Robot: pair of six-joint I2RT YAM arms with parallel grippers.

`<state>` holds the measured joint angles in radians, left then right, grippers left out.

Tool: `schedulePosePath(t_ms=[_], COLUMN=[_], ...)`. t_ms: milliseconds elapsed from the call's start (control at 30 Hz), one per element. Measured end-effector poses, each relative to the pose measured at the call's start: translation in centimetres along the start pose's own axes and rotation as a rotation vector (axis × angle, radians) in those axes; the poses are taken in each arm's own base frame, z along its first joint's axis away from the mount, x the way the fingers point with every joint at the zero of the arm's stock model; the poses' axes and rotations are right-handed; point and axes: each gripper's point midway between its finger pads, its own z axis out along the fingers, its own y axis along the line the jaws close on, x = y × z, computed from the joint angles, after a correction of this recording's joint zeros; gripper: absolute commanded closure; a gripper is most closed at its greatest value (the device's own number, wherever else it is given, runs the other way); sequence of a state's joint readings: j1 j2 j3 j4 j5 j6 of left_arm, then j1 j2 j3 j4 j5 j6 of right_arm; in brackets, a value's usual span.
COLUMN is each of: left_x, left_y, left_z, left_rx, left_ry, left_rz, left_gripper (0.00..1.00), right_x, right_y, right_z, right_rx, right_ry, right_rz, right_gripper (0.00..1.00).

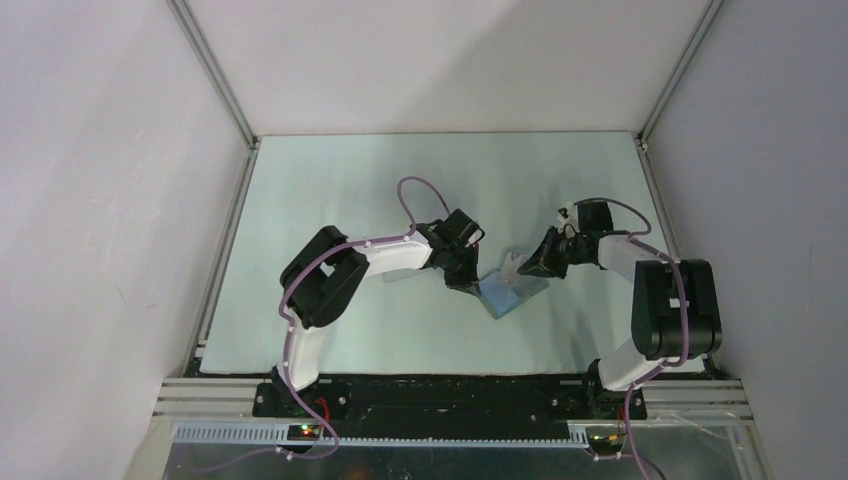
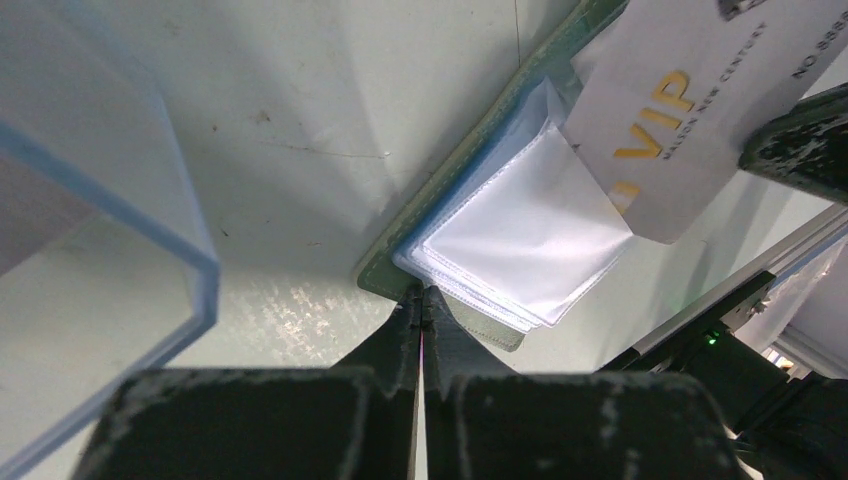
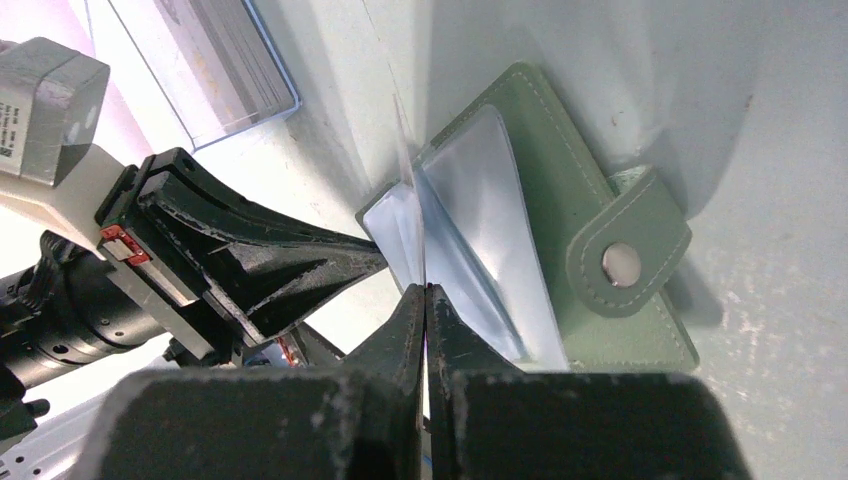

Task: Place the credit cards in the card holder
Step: Insert the credit card into the card holder.

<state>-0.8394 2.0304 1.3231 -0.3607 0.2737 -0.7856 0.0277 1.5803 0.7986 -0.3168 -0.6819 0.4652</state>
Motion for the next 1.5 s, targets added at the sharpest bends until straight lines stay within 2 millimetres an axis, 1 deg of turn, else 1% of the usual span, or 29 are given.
schedulePosePath(t_ms=[267, 300, 333, 367, 400, 433, 467, 533, 567, 600, 633, 667, 700, 733, 800, 833, 933, 1033, 1133, 1200, 1267, 1367, 1400, 1433, 1467, 1500], left_x=[0.0, 0.0, 0.0, 0.1, 0.3, 0.6, 1.2, 1.6, 1.6, 1.4, 1.1, 0.7, 0.1, -0.5, -1.8, -2.2, -3.3, -3.3, -2.8, -2.7, -2.8, -3.1, -3.1, -3.1, -3.0, -2.9], left_y=[0.0, 0.0, 0.0, -0.1, 0.0, 0.2, 0.5, 0.7, 0.3, -0.1, -0.6, -1.3, -2.1, -2.7, -4.2, -4.5, -5.9, -6.2, -6.3, -7.2, -8.3, -10.0, -10.4, -10.8, -11.0, -11.2], left_z=[-0.1, -0.1, -0.1, -0.2, -0.4, -0.6, -0.9, -1.8, -2.6, -3.3, -4.2, -5.1, -6.3, -7.3, -9.5, -9.9, -11.9, -12.2, -12.2, -12.7, -13.5, -14.9, -15.2, -15.6, -15.8, -16.0], left_rx=[0.007, 0.009, 0.010, 0.011, 0.009, -0.001, -0.012, -0.027, -0.021, -0.012, 0.004, 0.027, 0.052, 0.078, 0.150, 0.168, 0.304, 0.433, 0.510, 0.567, 0.628, 0.720, 0.745, 0.770, 0.790, 0.811], left_ry=[-0.009, -0.012, -0.017, -0.021, -0.019, -0.015, -0.006, -0.007, -0.015, -0.026, -0.044, -0.067, -0.093, -0.121, -0.179, -0.193, -0.247, -0.252, -0.230, -0.223, -0.227, -0.238, -0.241, -0.243, -0.241, -0.238], left_rz=[0.004, 0.006, 0.010, 0.016, 0.022, 0.031, 0.039, 0.049, 0.056, 0.064, 0.072, 0.078, 0.082, 0.088, 0.091, 0.093, 0.084, 0.050, 0.027, 0.035, 0.052, 0.074, 0.080, 0.083, 0.083, 0.084], left_gripper=[1.00, 0.98, 0.96, 0.89, 0.85, 0.78, 0.74, 0.63, 0.61, 0.56, 0.54, 0.48, 0.46, 0.41, 0.36, 0.35, 0.31, 0.29, 0.28, 0.29, 0.31, 0.41, 0.43, 0.48, 0.50, 0.57], right_x=[-1.2, -1.3, -1.5, -1.6, -1.8, -2.0, -2.0, -1.9, -1.8, -1.7, -1.5, -1.3, -1.1, -0.8, -0.2, 0.0, 1.0, 2.4, 4.5, 5.9, 6.7, 7.7, 7.9, 8.0, 8.0, 7.9], right_y=[0.0, 0.0, 0.1, 0.2, 0.4, 0.6, 0.8, 1.3, 1.4, 1.5, 1.6, 1.7, 1.7, 1.8, 2.2, 2.5, 3.9, 6.3, 9.2, 10.8, 11.6, 12.5, 12.7, 12.8, 12.9, 13.0], right_z=[-1.6, -1.8, -2.2, -2.5, -2.8, -3.2, -3.5, -4.0, -4.3, -4.5, -4.6, -4.8, -5.0, -5.2, -5.6, -5.8, -6.6, -7.4, -8.2, -8.7, -8.7, -8.9, -8.9, -8.9, -9.0, -9.0], right_rx=[0.009, 0.011, 0.014, 0.014, 0.014, 0.012, 0.010, 0.007, 0.006, 0.005, 0.006, 0.006, 0.007, 0.005, -0.007, -0.016, -0.065, -0.143, -0.247, -0.314, -0.341, -0.378, -0.385, -0.390, -0.395, -0.398], right_ry=[-0.066, -0.075, -0.090, -0.101, -0.116, -0.129, -0.138, -0.150, -0.153, -0.153, -0.151, -0.148, -0.145, -0.139, -0.129, -0.126, -0.114, -0.101, -0.060, -0.020, 0.007, 0.045, 0.052, 0.057, 0.058, 0.056], right_rz=[-0.036, -0.039, -0.047, -0.056, -0.068, -0.081, -0.091, -0.113, -0.121, -0.126, -0.130, -0.134, -0.139, -0.142, -0.154, -0.159, -0.185, -0.241, -0.300, -0.320, -0.328, -0.328, -0.324, -0.321, -0.316, -0.314], right_gripper=[1.00, 1.00, 1.00, 1.00, 1.00, 1.00, 1.00, 1.00, 1.00, 1.00, 1.00, 1.00, 1.00, 1.00, 1.00, 1.00, 1.00, 1.00, 1.00, 1.00, 1.00, 1.00, 1.00, 1.00, 1.00, 1.00])
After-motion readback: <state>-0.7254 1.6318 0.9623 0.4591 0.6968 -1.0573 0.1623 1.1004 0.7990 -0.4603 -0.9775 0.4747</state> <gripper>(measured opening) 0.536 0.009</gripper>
